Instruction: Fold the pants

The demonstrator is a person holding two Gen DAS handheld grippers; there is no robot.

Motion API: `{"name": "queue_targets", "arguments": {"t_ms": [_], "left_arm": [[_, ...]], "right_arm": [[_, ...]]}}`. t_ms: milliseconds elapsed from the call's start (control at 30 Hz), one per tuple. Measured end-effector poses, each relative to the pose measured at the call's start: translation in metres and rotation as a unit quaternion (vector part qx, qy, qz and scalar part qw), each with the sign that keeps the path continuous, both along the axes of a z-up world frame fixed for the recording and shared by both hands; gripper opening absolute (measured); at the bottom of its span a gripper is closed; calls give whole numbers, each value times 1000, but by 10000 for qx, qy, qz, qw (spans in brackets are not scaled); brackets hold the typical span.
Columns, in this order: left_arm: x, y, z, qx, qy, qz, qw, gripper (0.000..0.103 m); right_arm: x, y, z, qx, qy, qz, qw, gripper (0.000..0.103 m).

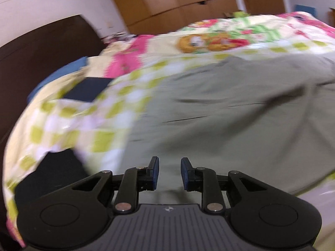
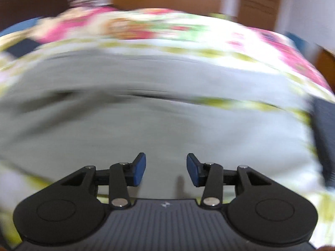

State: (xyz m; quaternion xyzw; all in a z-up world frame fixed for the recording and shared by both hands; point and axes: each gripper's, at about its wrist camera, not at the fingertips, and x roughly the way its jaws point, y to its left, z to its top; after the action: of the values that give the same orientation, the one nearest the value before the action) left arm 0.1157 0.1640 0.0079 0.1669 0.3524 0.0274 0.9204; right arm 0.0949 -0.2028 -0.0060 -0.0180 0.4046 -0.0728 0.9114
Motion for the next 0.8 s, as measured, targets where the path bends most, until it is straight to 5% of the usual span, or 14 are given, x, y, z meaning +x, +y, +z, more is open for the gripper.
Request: {"name": "queue_targets", "arguments": {"t_ms": [233,267,333,600,667,733,800], "left_arm": [[24,-60,-27,-15,431,-192,9989,38],[23,-67,-26,5,411,-247,9988,38],[20,-82,-25,36,365,-334,9988,39],[11,-123,-18,157,287,-745,9967,39],[8,-127,-14,165,241,-800,9964,40],[7,-130,-11,163,235,-837,9961,40],[7,-135,-9,190,210,-868,9958,40]], "right_arm": [[1,-119,-6,-35,-273,-1408,9897,45],[-2,-126,-3,27,-365,-1528,9876,47],[-14,-136,0,134,-469,-1773,9829,67],[-41,-165,-17,1155,-576,-2118,9687,70],[-36,-165,-16,1316,-618,-2114,9665,61],[-31,-169,-16,1567,-589,-2061,9641,17],[-32,-178,-15,1934,-674,-2055,9570,5]]}}
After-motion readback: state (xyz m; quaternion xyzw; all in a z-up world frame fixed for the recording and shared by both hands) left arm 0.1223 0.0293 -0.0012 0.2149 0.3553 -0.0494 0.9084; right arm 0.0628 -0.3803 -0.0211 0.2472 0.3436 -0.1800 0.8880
